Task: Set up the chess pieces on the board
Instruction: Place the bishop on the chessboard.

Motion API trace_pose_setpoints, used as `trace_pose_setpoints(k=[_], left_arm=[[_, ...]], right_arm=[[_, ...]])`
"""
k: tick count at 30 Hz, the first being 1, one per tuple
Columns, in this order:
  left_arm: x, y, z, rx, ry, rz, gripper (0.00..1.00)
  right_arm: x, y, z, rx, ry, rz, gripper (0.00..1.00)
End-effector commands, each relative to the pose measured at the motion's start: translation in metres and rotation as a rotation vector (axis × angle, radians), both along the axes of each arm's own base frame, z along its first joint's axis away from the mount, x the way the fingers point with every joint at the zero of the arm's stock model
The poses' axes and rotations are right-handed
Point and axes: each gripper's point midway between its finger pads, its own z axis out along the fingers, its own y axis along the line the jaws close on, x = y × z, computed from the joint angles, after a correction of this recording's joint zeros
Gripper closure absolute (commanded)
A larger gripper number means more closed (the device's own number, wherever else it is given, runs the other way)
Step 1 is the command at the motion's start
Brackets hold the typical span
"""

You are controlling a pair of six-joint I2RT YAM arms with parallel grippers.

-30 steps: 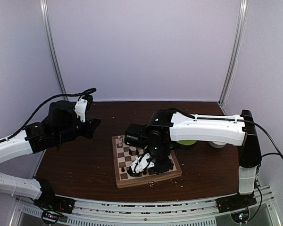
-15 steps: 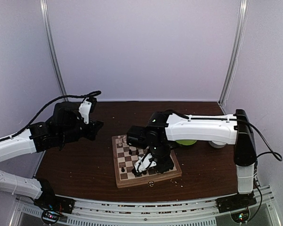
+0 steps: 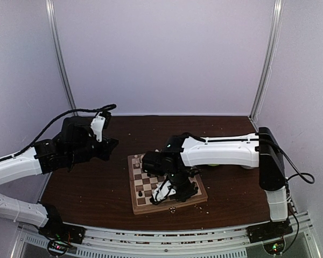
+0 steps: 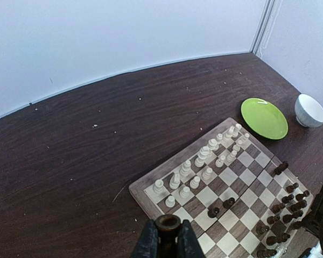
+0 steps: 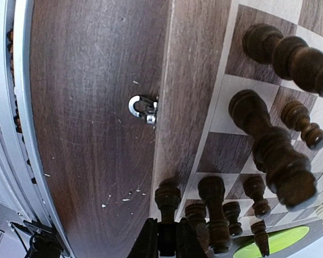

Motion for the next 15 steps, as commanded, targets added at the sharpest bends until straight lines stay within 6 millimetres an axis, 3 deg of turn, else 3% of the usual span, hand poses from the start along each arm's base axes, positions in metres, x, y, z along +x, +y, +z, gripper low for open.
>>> trace_pose_setpoints(k=[1, 5, 9, 15], left_arm=[[0.004, -0.004, 0.003, -0.033, -0.019, -0.007, 1.00], [0.004, -0.005, 0.003, -0.034, -0.018, -0.009, 1.00], [0.005, -0.006, 0.002, -0.031, -0.014, -0.010, 1.00], [0.006, -0.009, 0.002, -0.030, -0.012, -0.019, 1.00]], right_arm=[[0.003, 0.000, -0.009, -0.016, -0.023, -0.015, 0.89], [0.004, 0.001, -0.013, -0.020, -0.025, -0.016, 0.88], [0.004, 0.001, -0.014, -0.020, -0.023, -0.017, 0.78], [-0.001, 0.006, 0.007, 0.038, -0.002, -0.024, 0.68]])
